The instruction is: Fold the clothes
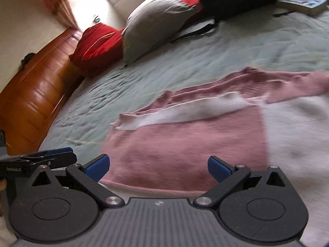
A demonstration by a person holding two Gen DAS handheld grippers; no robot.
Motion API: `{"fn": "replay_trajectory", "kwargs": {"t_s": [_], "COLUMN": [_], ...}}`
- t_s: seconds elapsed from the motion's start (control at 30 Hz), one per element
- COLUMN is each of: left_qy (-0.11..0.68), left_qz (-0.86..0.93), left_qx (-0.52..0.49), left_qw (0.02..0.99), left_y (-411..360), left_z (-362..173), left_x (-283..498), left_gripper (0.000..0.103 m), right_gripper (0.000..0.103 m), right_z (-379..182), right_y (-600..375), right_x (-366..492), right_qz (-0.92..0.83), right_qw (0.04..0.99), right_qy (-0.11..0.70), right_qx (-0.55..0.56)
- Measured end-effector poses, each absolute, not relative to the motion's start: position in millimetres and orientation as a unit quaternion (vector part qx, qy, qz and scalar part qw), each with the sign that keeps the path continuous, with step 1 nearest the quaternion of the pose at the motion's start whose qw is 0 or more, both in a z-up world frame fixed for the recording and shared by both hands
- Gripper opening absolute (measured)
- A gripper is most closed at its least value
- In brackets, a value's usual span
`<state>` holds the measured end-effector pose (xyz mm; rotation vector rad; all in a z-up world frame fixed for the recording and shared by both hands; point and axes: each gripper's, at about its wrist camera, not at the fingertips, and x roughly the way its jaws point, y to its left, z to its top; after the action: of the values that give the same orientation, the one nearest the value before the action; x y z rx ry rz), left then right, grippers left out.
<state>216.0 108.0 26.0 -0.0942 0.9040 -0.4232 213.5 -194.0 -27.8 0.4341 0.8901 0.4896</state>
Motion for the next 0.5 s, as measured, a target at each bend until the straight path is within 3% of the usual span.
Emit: {"fn": "replay_trajectory", "kwargs": {"t_s": [0.13,0.5], "left_qy": [0.434,0.473], "left_qz": [-0.224,-0.224], "left_qx": [-0.070,-0.117], "left_qw": [0.870,0.844], "left_y": [137.2,147.0], "left_z": [37.4,-20.4], "left_x": [226.7,246.7], "left_gripper": [0.102,0.102], "right_gripper": [0.103,0.103], "right_z": [-33.5,-48.7], "right_y": [-177.0,-138.0], "right_x": [220.2,238.9], "right_qz": [0.238,0.250], "right_qw": [0.845,0.830], "right_qy": [0.432,0.451], "right_qx": [0.208,0.213]}}
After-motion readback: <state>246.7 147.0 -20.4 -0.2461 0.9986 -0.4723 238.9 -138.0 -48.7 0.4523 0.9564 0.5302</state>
